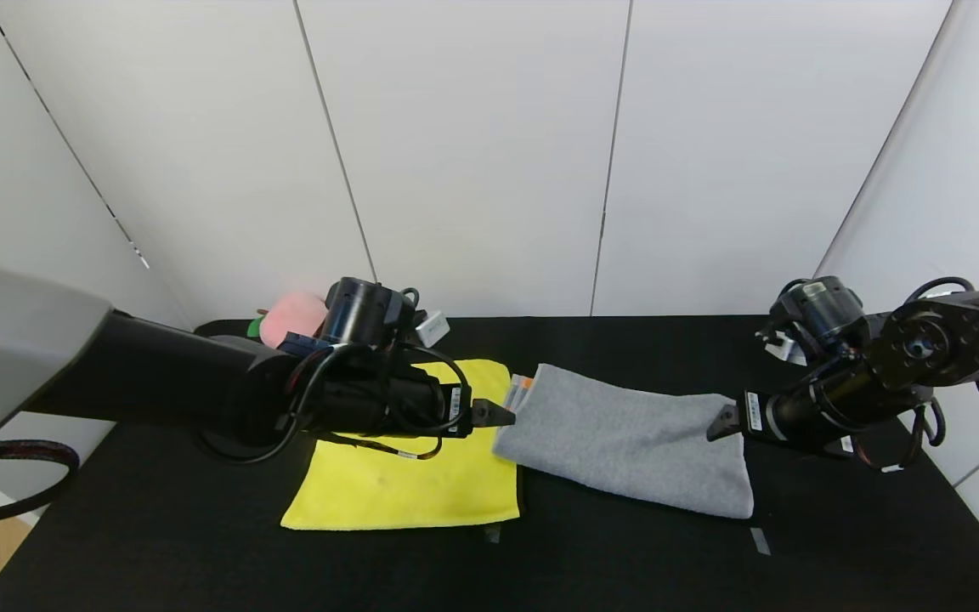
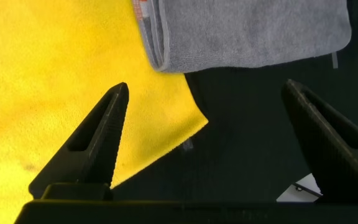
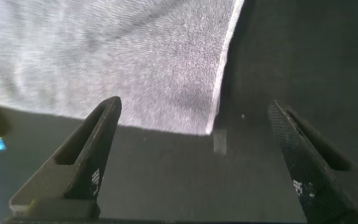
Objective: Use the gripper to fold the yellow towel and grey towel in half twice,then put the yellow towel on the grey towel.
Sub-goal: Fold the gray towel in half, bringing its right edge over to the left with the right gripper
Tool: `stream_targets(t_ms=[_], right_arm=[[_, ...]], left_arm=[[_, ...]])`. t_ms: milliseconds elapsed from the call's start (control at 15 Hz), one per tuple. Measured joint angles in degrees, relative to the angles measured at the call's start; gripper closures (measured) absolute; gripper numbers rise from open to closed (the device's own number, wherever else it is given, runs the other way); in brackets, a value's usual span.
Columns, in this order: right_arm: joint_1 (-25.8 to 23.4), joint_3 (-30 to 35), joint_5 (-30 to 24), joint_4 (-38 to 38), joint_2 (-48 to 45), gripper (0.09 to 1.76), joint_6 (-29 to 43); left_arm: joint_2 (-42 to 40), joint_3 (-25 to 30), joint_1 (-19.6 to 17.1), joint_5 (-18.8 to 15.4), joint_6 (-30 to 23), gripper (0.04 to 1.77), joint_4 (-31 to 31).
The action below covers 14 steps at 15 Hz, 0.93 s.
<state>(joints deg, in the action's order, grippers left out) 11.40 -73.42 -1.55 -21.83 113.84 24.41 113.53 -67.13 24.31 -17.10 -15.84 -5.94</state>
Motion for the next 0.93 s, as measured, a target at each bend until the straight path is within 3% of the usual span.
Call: stream_targets(t_ms=[933], right_arm=[[0.9,-0.8,0.1,4.5,8.8,0.15,0.8]], left_arm=[[-4.6,0.8,-0.8,0.0,0.0,0.10,0.1]])
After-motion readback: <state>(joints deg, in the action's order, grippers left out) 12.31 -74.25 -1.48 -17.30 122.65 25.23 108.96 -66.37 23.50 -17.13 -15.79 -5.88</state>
